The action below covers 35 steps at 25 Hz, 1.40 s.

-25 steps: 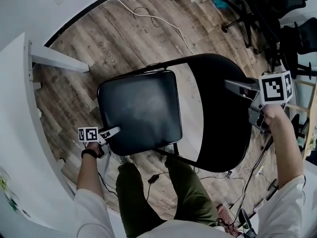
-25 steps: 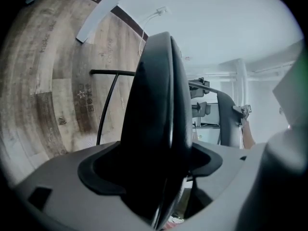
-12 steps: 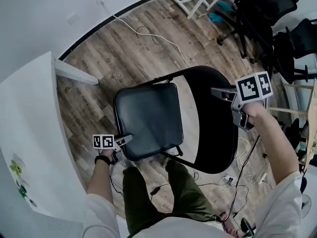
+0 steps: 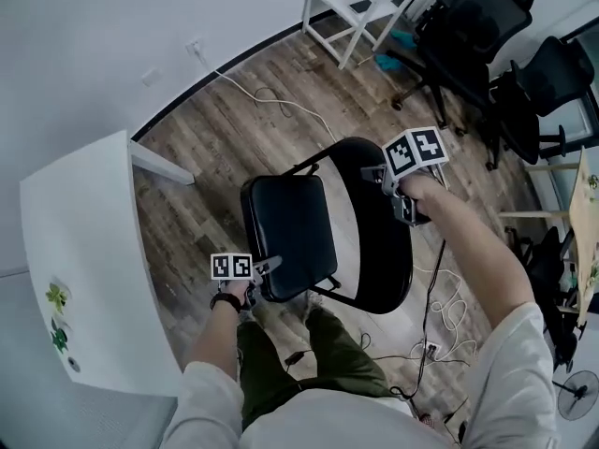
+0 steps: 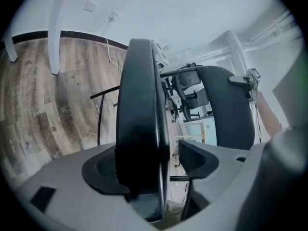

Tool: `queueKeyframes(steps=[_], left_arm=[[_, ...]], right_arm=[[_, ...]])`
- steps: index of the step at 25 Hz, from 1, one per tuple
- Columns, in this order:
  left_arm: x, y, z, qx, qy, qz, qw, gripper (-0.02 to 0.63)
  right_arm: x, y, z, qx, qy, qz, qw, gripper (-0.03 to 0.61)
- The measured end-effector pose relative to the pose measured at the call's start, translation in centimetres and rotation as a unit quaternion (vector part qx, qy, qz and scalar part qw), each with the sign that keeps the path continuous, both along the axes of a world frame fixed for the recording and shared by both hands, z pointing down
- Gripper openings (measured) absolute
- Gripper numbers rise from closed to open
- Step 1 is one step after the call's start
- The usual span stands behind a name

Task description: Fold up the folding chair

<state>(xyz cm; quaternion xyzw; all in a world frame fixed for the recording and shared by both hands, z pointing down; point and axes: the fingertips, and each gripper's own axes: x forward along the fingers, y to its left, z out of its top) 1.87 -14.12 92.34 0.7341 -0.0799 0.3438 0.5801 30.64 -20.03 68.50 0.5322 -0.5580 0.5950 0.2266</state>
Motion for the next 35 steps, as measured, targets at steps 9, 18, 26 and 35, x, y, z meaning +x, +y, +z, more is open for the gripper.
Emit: queueKeyframes(steps=[9,18,26,35], left_arm=[[7.0,4.2,-5.6,0.019,-0.032,-0.003,0.9993,0.342],[13.9,7.5,-8.7,0.03,-0.056,0.003,0.998,0.356],[19.9,10.5,-10.7,0.028,-0.043,0.015,0.9986,0.359],[23.2,11.9,-11.3,0.022,-0.031,0.035,0.9987,0.359]], right_arm=[[0.6,0.9,-2.7,-0.013,0.001,0.001,1.0,0.091],[1.2,1.2,-4.0,-0.029,0.022,0.003,0.999,0.095],[1.3,1.6,-4.8,-0.039,0.033,0.011,0.999,0.104],[1.4,1.4,-5.0,-0.044,0.029,0.019,0.998,0.118]])
